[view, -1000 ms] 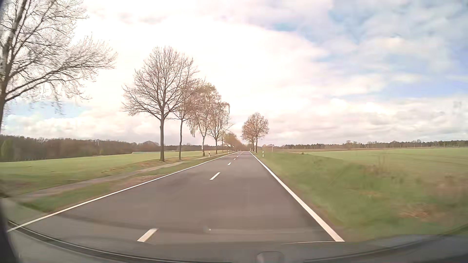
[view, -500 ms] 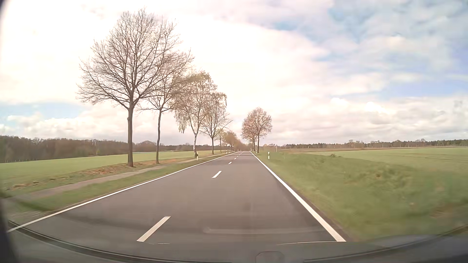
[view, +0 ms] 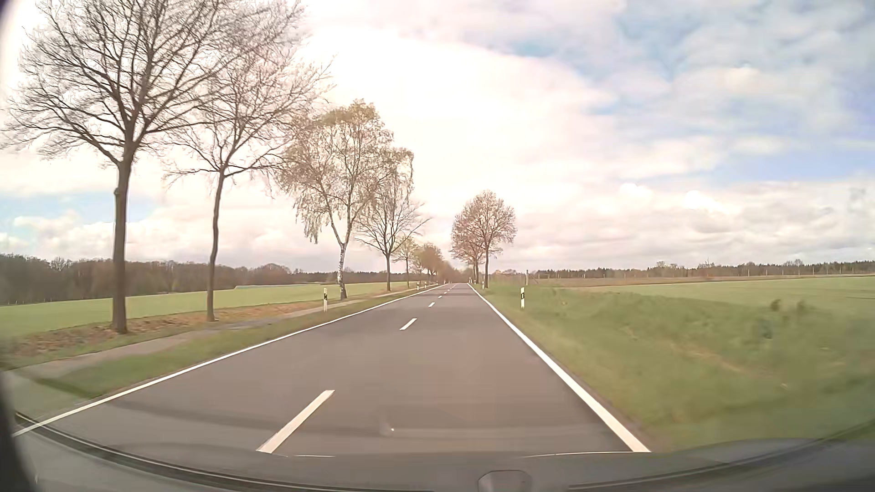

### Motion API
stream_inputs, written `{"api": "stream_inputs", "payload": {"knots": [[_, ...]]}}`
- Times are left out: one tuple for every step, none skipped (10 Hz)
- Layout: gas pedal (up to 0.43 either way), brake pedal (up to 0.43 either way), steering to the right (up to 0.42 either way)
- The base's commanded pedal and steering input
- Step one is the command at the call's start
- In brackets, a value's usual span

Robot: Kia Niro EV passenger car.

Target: Follow the waypoints while adhering to traffic rules and regulations

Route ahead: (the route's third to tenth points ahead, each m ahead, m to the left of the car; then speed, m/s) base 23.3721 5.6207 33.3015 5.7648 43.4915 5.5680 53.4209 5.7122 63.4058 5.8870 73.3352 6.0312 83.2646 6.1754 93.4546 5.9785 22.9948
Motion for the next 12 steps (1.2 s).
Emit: {"api": "stream_inputs", "payload": {"knots": [[0.169,0.000,-0.003],[0.169,0.000,-0.003],[0.157,0.000,-0.003],[0.157,0.000,-0.003],[0.138,0.000,-0.003],[0.138,0.000,-0.003],[0.138,0.000,-0.003],[0.130,0.000,-0.003],[0.130,0.000,-0.003],[0.130,0.000,-0.003],[0.130,0.000,-0.003],[0.130,0.000,-0.003]]}}
